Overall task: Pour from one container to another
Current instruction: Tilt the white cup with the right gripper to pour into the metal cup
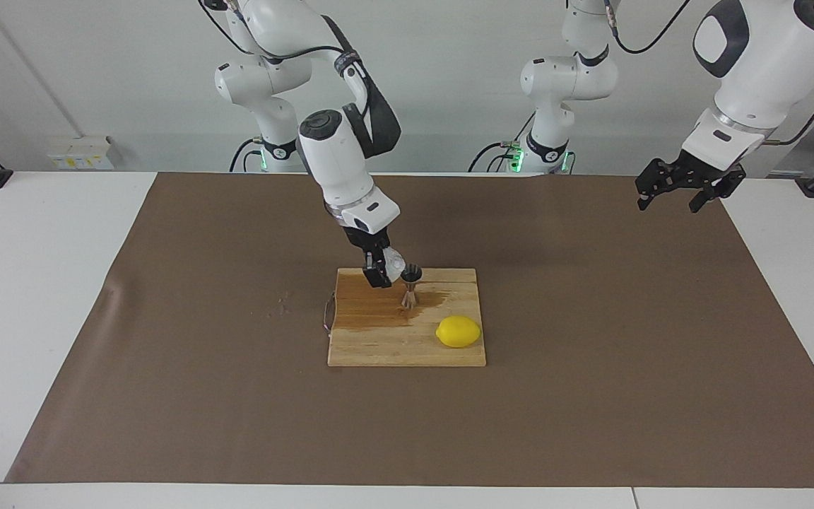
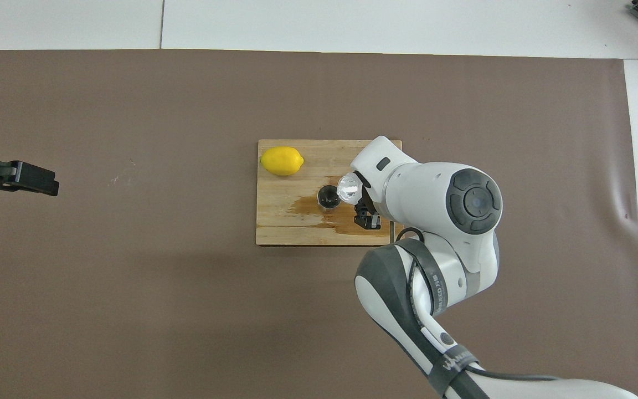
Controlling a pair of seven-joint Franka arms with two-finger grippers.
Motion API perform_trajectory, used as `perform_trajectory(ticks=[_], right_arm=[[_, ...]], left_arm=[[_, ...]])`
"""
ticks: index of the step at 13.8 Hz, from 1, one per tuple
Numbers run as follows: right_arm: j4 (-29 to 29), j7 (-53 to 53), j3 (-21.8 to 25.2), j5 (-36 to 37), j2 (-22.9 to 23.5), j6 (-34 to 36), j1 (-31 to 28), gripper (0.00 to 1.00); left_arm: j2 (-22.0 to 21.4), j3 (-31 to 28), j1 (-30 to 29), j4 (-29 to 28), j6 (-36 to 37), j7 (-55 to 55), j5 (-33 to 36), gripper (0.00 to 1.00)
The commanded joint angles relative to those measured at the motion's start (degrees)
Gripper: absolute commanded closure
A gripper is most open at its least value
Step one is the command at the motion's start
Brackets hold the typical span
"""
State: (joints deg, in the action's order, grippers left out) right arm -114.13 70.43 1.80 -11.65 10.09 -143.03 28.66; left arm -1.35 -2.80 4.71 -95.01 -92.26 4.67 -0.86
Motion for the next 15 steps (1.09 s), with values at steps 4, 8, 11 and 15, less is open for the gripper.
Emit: perform_trajectory(ticks=[4, 8, 11, 15], right_arm=[[0.6, -4.3, 0.0, 5.0, 2.0, -4.1, 0.3, 1.00], [0.5, -5.5, 0.0, 10.2, 2.1, -4.6, 0.6, 1.00], [0.7, -6.6, 0.0, 12.6, 2.1, -4.8, 0.7, 1.00], [0.8, -8.0, 0.1, 17.1, 2.0, -4.9, 2.3, 1.00]], left_arm=[[-1.6, 0.2, -0.4, -1.8, -0.1, -0.1, 0.0, 0.00], [-1.6, 0.2, -0.4, -1.8, -0.1, -0.1, 0.0, 0.00], [-1.6, 0.2, -0.5, -1.8, -0.1, 0.0, 0.0, 0.00], [-1.6, 0.2, -0.4, -1.8, -0.1, 0.0, 0.0, 0.00]])
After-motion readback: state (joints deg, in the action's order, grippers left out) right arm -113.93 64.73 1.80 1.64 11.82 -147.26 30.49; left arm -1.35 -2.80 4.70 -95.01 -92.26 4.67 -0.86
